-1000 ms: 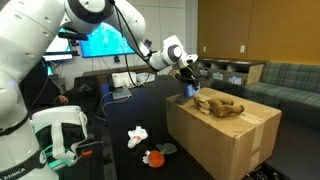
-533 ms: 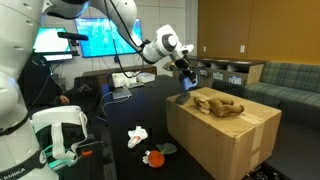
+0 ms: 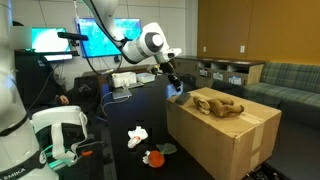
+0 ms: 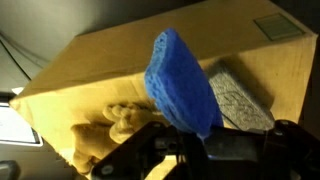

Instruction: Put the white towel on the table, the then moose on the box, then the blue sponge on the table, then the turnip plushie on the box, then the duster on the table, and lastly, the white cloth on the box

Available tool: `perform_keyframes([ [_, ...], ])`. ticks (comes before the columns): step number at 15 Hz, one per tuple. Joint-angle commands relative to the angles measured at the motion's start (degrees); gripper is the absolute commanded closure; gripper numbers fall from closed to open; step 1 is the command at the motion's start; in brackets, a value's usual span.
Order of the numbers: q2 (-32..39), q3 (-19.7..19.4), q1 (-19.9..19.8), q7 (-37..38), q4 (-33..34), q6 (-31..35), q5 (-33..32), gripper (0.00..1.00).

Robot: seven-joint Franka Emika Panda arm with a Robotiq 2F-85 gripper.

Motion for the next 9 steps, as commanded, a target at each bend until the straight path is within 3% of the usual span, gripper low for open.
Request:
perform_keyframes([
  [1, -8.21, 4.22, -5.07, 0.74, -11.64, 0.49, -0.93, 1.00],
  [5, -9.02, 7.78, -9.91, -1.40, -19.19, 2.02, 1.28, 1.00],
  [9, -2.86, 8.04, -11.57, 6.44, -21.14, 3.84, -4.77, 1.00],
])
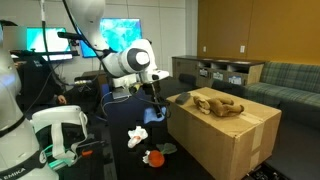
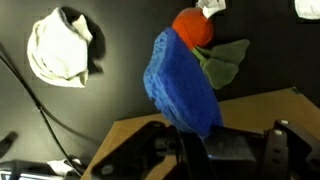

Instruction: Put the white towel on the table, the then moose on the box, then the blue sponge on the table, then the turnip plushie on the box, then the duster on the table, and lastly, the white cloth on the box

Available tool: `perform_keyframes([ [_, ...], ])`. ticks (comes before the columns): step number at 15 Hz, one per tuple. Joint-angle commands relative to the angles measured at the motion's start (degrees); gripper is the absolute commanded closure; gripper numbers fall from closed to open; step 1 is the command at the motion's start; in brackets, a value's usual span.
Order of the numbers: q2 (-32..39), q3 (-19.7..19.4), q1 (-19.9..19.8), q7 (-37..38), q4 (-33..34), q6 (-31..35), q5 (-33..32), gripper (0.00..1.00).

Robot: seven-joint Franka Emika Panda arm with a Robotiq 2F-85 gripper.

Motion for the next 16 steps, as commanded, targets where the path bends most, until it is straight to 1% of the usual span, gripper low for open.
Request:
perform_keyframes([
  [1, 5.72, 0.59, -1.77, 6.29, -1.47, 4.39, -4.78, 1.00],
  [2, 7.79, -0.24, -1.41, 8.40, -1.21, 5.36, -6.92, 1.00],
  [3, 10.05, -0.76, -1.22, 8.99, -0.82, 7.13, -7.23, 1.00],
  [4, 12.36, -2.05, -0.43, 11.27, -0.38, 9.23, -9.04, 1.00],
  [6, 16.79, -3.47, -0.05, 14.31, 1.12, 13.44, -10.75, 1.00],
  [9, 22.54, -6.95, 1.50, 18.57, 3.69, 17.88, -13.47, 1.00],
  [13, 28.24, -10.58, 2.83, 20.81, 7.13, 21.26, -13.52, 1.00],
  [16, 31.65, -12.20, 3.61, 21.74, 9.44, 23.08, -12.67, 1.00],
])
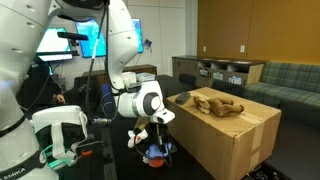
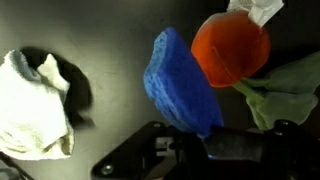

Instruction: Put the white towel on the table, the then moose on the box, then the blue sponge on the table, then the turnip plushie on the box, then the duster on the table, and lastly, the white cloth on the box

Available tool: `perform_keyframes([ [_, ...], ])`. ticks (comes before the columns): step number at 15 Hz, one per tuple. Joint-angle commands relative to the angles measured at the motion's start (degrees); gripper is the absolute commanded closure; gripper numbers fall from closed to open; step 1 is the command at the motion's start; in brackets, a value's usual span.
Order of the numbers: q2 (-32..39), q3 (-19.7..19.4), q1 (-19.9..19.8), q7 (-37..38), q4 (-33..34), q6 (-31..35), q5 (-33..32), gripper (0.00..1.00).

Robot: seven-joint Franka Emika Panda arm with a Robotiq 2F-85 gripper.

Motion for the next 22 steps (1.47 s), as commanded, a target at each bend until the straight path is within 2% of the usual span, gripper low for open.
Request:
perform_keyframes([
  [1, 4.72, -2.69, 2.02, 3.12, 3.78, 2.91, -0.44, 1.00],
  [2, 5.41, -3.02, 2.12, 3.49, 4.27, 3.21, -0.23, 1.00],
  [3, 6.29, -3.43, 2.29, 4.07, 4.98, 3.36, -0.08, 0.75],
  [4, 6.59, -3.55, 2.21, 4.44, 5.16, 3.39, 0.07, 0.75],
  [7, 7.23, -4.40, 2.67, 5.86, 5.91, 3.30, 0.00, 0.53],
  [10, 6.29, -2.15, 0.60, 4.45, 4.74, 3.55, 0.37, 0.29],
  [14, 4.77, 4.04, -3.03, 1.62, 2.03, 3.75, 0.73, 0.01],
  [18, 6.00, 8.68, -4.87, 1.84, 1.59, 3.66, 0.58, 0.00],
  [22, 6.86, 10.37, -6.35, 1.93, 1.44, 4.45, 0.07, 0.00],
])
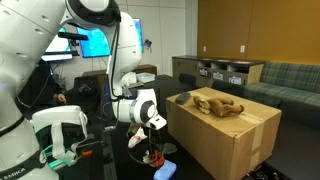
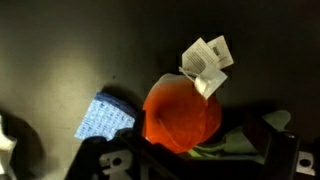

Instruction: Put the white towel on the table, the then moose on the box, then the blue sponge on the table, then the turnip plushie on the box, then the duster on the table, and lastly, the white cloth on the box

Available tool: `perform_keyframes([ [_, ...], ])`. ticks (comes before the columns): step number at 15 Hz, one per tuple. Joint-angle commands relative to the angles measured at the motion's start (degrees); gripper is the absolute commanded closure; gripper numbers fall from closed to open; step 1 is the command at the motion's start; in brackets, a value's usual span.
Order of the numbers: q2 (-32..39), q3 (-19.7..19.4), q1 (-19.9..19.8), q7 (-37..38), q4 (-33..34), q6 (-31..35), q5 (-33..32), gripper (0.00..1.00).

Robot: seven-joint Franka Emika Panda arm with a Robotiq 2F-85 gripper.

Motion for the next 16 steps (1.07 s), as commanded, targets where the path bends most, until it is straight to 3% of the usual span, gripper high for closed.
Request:
perform_keyframes([
  [1, 0.90, 0.82, -1.80, -0.96, -0.01, 2.34, -0.27, 0.00],
  [10, 5.98, 3.03, -6.84, -4.80, 3.29, 4.64, -0.33, 0.00],
  [11, 6.60, 3.34, -7.42, -5.33, 3.71, 4.81, -0.40, 0.17],
  [16, 7.51, 4.46, -9.38, -7.22, 4.83, 4.45, -0.41, 0.58],
])
